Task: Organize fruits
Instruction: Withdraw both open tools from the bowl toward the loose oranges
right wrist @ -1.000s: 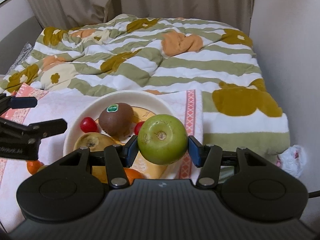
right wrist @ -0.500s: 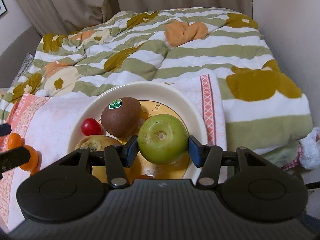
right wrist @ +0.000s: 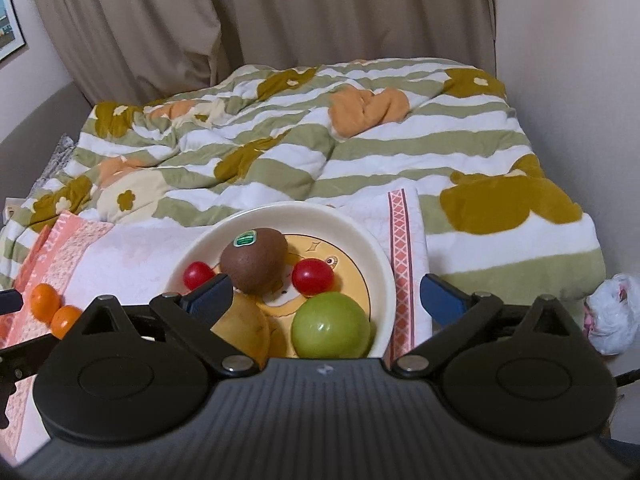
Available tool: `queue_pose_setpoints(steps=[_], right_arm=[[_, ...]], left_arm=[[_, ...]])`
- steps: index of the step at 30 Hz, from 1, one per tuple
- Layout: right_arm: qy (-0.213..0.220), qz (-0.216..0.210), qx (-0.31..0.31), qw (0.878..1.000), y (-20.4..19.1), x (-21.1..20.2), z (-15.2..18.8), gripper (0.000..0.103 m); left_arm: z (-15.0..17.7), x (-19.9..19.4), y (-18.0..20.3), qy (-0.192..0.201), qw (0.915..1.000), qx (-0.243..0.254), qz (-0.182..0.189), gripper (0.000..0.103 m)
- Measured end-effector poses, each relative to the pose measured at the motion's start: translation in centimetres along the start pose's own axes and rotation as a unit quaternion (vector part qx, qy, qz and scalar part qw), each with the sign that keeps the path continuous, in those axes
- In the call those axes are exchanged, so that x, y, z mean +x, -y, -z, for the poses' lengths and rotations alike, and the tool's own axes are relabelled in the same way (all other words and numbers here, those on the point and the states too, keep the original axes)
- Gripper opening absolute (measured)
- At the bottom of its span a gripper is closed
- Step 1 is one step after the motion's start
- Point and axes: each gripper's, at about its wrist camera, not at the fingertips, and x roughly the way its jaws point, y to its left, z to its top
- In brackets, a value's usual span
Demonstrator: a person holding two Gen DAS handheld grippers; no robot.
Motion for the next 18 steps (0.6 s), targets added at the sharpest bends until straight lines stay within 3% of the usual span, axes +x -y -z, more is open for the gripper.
queue_pose_setpoints(steps=[9, 18], right_arm=[[0.029, -0.004, -0.027, 0.999, -1.0, -5.7, 0.2, 0.103], [0.055, -0.007, -0.073, 0.996, -4.0, -11.2, 1.2, 0.103]], left_arm=[[1.1, -5.0, 0.7, 0.037, 0.9992, -0.008, -0.012, 0.103], [2.7, -10.7, -0.5, 0.072, 0.9959, -0.022, -0.05, 0.103]])
